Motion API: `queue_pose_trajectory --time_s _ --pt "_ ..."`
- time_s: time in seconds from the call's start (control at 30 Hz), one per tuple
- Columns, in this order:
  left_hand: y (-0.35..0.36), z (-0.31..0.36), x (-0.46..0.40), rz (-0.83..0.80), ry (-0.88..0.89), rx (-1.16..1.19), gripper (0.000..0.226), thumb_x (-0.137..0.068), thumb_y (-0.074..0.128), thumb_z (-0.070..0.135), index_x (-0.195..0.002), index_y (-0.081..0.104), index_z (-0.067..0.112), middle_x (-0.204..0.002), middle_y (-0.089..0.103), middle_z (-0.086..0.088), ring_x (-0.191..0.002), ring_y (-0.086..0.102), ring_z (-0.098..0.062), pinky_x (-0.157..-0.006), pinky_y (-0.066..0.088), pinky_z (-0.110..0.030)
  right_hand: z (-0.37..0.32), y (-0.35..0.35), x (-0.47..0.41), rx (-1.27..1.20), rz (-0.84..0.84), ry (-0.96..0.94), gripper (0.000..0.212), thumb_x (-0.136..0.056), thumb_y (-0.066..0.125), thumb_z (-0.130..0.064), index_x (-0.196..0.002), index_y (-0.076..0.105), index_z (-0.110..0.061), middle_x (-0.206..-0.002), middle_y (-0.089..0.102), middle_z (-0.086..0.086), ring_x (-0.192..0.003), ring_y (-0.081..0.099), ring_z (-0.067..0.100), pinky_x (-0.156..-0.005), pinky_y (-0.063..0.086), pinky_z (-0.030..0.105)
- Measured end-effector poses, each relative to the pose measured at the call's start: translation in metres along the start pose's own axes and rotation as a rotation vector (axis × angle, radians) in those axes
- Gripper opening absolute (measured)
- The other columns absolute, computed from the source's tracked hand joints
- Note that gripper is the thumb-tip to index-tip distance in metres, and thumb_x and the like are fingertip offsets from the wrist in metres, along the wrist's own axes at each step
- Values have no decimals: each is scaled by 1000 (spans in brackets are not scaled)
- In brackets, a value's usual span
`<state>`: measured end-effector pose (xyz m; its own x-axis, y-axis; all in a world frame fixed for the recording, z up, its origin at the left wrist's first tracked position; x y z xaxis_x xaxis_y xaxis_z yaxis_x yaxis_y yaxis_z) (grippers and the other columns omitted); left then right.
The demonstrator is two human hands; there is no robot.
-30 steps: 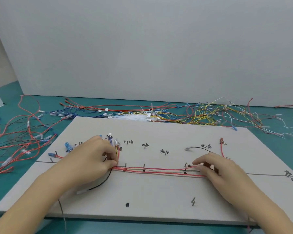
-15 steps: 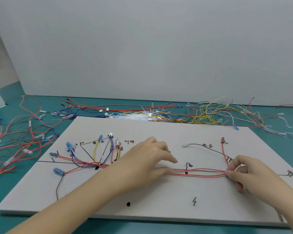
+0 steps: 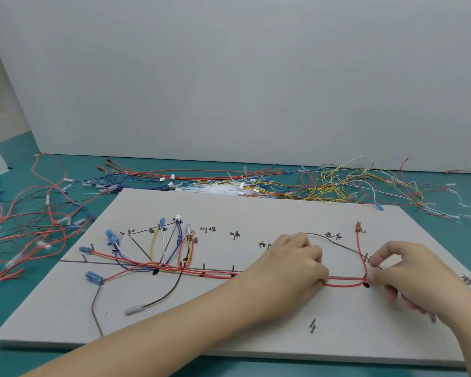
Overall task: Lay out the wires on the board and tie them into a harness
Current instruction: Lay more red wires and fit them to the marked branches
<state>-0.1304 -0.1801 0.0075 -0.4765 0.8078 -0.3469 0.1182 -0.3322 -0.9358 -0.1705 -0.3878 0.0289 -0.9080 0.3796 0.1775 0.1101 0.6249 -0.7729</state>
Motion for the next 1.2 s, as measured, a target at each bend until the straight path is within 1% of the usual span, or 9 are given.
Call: queue_pose_trajectory --time_s 0.13,0.3,0.4,0.53,0.77,0.9,1.03,1.13,1.2 --pt "6 7 -16 2 -52 36 28 -101 43 24 -111 69 22 -101 63 3 -103 45 -24 -84 30 -31 -2 -1 -5 -71 -37 21 18 -75 65 3 -85 64 -12 -51 64 16 -27 32 15 -34 27 13" --pt "14 14 -31 -29 -70 113 27 -100 47 24 -116 69 24 -103 61 -1 -103 45 -25 -86 36 -37 2 0 -11 -151 -61 51 16 -76 64 4 -86 65 -9 -49 61 16 -32 30 16 -41 21 14" --pt "16 20 -38 -31 -91 176 25 -99 50 25 -114 70 23 -101 60 -3 -102 46 -27 -79 33 -36 3 3 -18 -203 -64 68 12 -81 62 4 -89 64 -5 -50 60 16 -31 34 16 -41 20 14" --pt "15 21 -43 -10 -113 235 23 -96 52 24 -110 71 24 -100 60 -3 -100 47 -27 -74 29 -34 1 6 -25 -270 -55 32 11 -85 58 5 -92 62 -3 -59 67 22 -36 52 18 -36 27 18" --pt "20 23 -41 18 -133 282 25 -95 51 18 -110 70 22 -97 56 -5 -95 46 -28 -74 28 -35 2 8 -27 -432 -78 27 12 -86 59 1 -91 70 2 -64 69 20 -43 60 19 -33 37 18" --pt "21 23 -42 16 -138 278 25 -95 51 18 -111 70 23 -97 55 -4 -94 46 -27 -74 28 -35 0 6 -27 -570 -107 84 23 -90 45 -5 -90 66 6 -71 72 20 -48 66 19 -36 46 20" --pt "23 22 -41 22 -153 292 24 -95 52 19 -111 70 24 -97 56 -4 -95 47 -27 -75 30 -35 -1 4 -27 -749 -235 99 40 -89 28 -8 -98 64 8 -85 72 26 -51 66 22 -40 51 24" --pt "24 21 -41 30 -158 320 24 -95 53 19 -111 70 23 -98 56 -4 -96 47 -28 -76 31 -36 2 1 -23 -726 -297 31 38 -88 30 5 -106 64 6 -94 72 24 -59 69 21 -50 57 25" --pt "25 20 -41 31 -163 334 24 -95 53 18 -110 71 22 -98 57 -4 -96 48 -29 -77 33 -37 3 1 -21 -695 -326 -18 30 -93 40 8 -108 65 3 -96 73 21 -63 70 19 -54 57 23"
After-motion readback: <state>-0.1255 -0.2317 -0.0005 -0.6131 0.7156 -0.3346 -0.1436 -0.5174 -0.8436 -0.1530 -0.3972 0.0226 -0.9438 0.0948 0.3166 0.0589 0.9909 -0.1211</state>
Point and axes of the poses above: each hand's wrist, its own x-axis away from the middle knuckle, its own y-axis out of the palm, z = x × y, the point moved 2 cm from there along -x, towards the middle knuckle
